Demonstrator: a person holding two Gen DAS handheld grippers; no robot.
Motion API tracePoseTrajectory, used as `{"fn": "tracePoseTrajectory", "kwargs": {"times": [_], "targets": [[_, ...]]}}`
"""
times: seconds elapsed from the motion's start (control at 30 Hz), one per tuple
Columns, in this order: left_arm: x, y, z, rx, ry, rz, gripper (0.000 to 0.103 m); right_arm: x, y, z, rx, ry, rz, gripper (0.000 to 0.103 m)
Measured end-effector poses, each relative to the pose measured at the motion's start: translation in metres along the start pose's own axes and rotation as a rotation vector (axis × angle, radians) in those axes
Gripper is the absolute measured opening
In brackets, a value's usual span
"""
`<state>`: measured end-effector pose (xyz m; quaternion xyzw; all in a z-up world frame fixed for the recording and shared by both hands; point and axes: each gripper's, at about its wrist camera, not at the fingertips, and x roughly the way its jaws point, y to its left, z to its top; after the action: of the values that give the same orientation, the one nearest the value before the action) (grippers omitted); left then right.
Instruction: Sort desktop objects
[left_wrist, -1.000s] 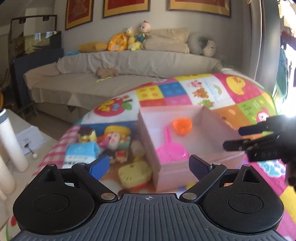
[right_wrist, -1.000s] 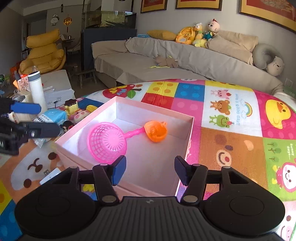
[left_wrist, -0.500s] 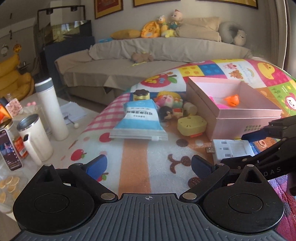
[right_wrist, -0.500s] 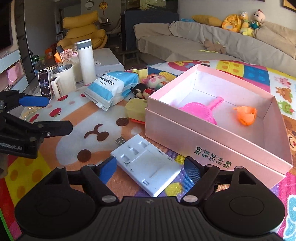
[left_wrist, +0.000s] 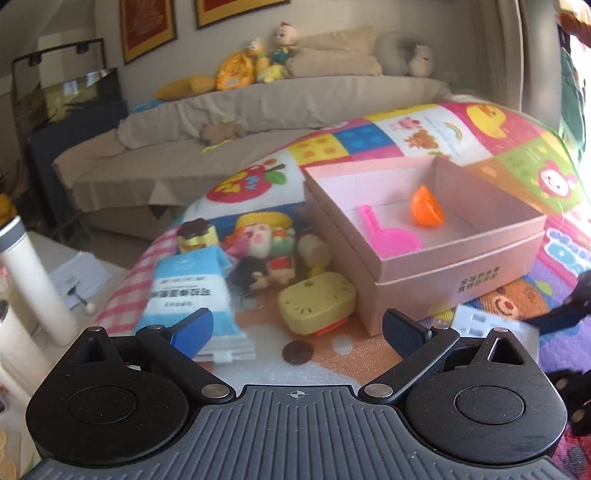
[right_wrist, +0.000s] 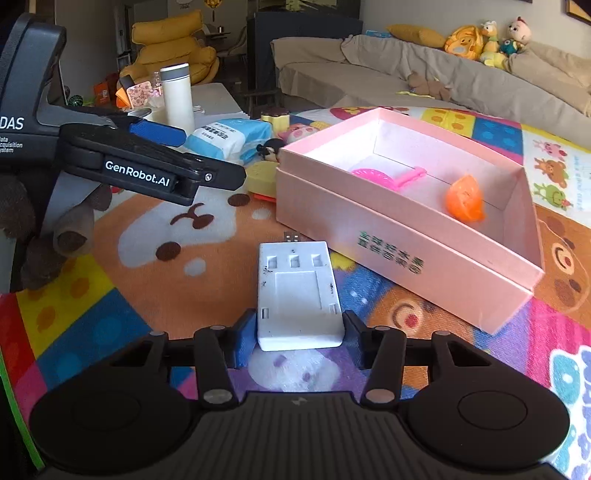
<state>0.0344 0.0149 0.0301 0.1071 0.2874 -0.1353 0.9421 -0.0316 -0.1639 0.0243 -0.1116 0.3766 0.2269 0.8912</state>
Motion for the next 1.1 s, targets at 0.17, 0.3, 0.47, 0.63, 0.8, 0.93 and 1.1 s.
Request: {"fn": "tracePoseTrajectory", "kwargs": {"times": [0.17,0.3,0.47,0.63,0.8,0.93,1.1], "targets": [[0.030,-0.022,-0.001,0.125,0.013,-0.074,0.101,-0.013,-0.025,-0.018,0.061,0.000,-0.065,0.066],[0.046,-0.023,0.007,0.150,0.023,-0.101,0.102,-0.013,-0.031,-0.024,0.080,-0.008,-0.073,0.076],[0.047,-0.016,0.007,0.151,0.040,-0.141,0.100,-0.007,-0.032,-0.022,0.106,-0.019,-0.079,0.088],[0.021,-0.010,-0.008,0.135,0.068,-0.200,0.089,-0.002,-0.030,-0.024,0.117,-0.038,-0.086,0.095],[0.009,-0.012,-0.014,0.106,0.065,-0.105,0.089,-0.001,-0.028,-0.026,0.123,-0.046,-0.092,0.099],[0.028,-0.006,-0.005,0.041,0.096,-0.009,0.084,0.002,-0.024,-0.023,0.122,-0.036,-0.099,0.103],[0.040,-0.002,0.004,-0.010,0.089,0.038,0.073,-0.001,-0.024,-0.027,0.129,-0.038,-0.104,0.103]]}}
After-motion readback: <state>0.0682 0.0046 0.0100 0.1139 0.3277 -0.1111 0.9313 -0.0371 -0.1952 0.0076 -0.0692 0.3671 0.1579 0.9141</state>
